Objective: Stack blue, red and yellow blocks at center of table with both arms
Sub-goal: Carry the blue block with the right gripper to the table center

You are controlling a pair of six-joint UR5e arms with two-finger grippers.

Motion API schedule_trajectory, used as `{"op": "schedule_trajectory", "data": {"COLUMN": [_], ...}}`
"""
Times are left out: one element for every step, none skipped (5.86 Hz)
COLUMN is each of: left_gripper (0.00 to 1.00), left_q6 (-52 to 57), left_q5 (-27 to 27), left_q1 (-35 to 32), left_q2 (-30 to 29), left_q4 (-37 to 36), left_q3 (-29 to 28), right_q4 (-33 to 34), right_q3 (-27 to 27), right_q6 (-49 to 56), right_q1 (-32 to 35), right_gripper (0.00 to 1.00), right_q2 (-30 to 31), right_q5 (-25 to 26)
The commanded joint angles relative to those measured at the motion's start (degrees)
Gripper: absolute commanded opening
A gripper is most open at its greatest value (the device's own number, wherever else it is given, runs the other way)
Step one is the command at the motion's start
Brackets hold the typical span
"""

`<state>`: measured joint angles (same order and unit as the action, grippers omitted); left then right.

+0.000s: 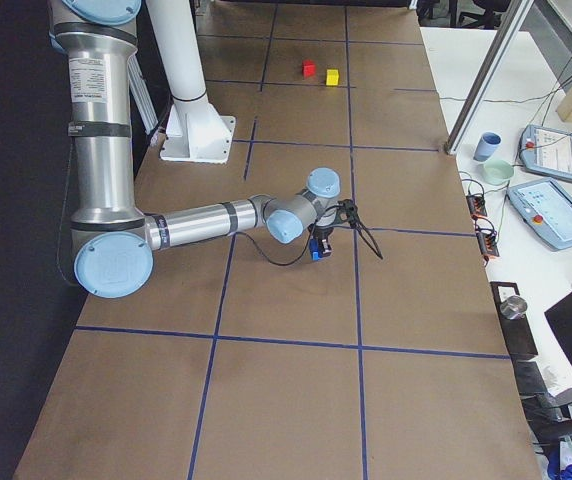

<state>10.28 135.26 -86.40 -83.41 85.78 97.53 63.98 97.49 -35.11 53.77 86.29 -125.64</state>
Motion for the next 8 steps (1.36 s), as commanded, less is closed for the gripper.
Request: {"op": "schedule_trajectory", "data": {"left_gripper": [1.00,1.00,1.00,1.00,1.00,1.00,1.00,1.00], "left_q6": [0.0,0.0,0.0,0.0,-0.1,-0.1,-0.1,-0.1], "left_q5": [0.0,0.0,0.0,0.0,0.0,0.0,0.0,0.0], "left_q1": [0.0,0.0,0.0,0.0,0.0,0.0,0.0,0.0], "left_q2": [0.0,0.0,0.0,0.0,0.0,0.0,0.0,0.0], "left_q4": [0.1,0.2,0.3,0.3,0.4,0.3,0.1,0.0], "left_q3": [-0.1,-0.1,-0.1,-0.1,-0.1,-0.2,-0.2,-0.2], "right_q4": [8.0,15.6,21.2,22.2,22.2,22.1,22.0,21.9], "right_q3": [0.4,0.2,-2.3,-7.9,-12.8,-18.1,-19.5,-19.6], "right_q6": [-14.8,-20.2,-27.2,-32.8,-36.6,-38.3,-38.4,-38.3], "right_q1": [-7.7,-12.5,-16.8,-20.6,-23.6,-24.9,-25.5,-26.0], "right_gripper": [0.00,0.00,0.00,0.00,0.00,0.00,0.00,0.02], "right_q2": [-13.8,-21.2,-29.3,-36.8,-42.8,-47.3,-48.2,-48.1], "right_q5": [3.2,7.0,12.4,14.9,19.5,19.7,19.7,19.7]}}
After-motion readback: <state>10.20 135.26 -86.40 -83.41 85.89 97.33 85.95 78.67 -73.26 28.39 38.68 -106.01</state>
